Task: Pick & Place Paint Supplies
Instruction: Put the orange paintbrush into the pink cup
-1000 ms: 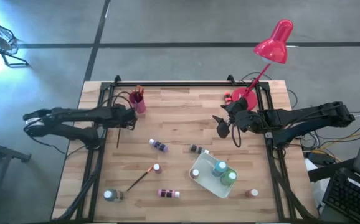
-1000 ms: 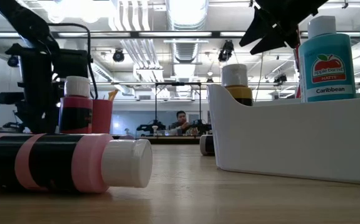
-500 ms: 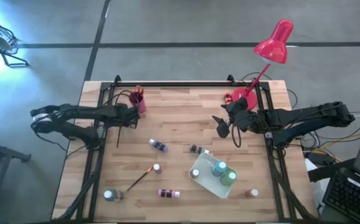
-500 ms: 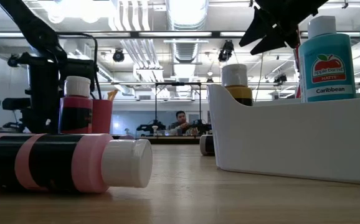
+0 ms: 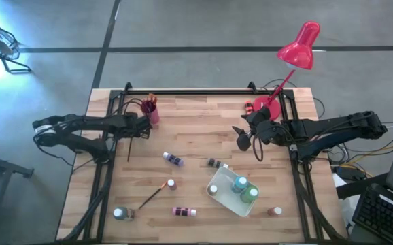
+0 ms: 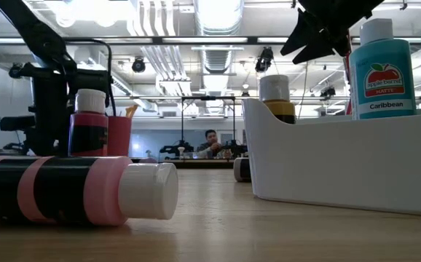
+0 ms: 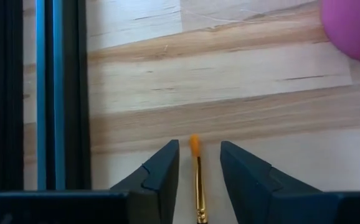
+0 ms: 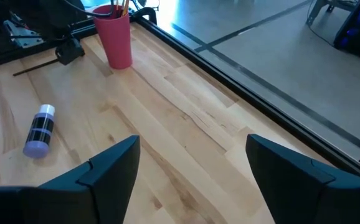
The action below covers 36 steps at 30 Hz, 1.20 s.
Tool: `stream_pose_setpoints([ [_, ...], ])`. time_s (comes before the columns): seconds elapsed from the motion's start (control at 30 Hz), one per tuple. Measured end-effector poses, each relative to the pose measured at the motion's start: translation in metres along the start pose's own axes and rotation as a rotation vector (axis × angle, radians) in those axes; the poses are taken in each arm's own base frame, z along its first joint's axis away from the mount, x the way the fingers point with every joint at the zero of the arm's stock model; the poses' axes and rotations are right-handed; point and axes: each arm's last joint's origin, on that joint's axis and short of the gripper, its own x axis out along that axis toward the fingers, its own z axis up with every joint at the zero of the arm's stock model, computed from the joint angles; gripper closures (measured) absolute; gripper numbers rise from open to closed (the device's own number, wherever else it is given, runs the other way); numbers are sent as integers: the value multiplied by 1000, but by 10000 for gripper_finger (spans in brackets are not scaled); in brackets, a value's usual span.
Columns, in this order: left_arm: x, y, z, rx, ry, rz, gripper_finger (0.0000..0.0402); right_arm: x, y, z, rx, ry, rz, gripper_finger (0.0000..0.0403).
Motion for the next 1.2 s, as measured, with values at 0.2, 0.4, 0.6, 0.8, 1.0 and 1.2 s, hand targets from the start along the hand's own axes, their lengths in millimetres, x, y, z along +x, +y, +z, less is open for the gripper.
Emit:
stream_pose_setpoints([
  [0.2,9,5,-7,-24,7,6,311,0,0,0,0,0,0,125],
  [0.4,17,9,-12,-62,-32,12,334,0,0,0,-4,0,0,120],
  [0.6,16,9,-12,-68,-26,-8,380,0,0,0,-5,1,0,105],
  [0.8,13,11,-12,-77,-2,-40,397,0,0,0,-6,2,-1,94],
  [1.0,4,15,-12,-83,4,-100,399,0,0,0,-6,3,-1,90],
  [1.2,-19,21,-5,-70,-30,-195,400,0,0,0,-7,3,-1,107],
])
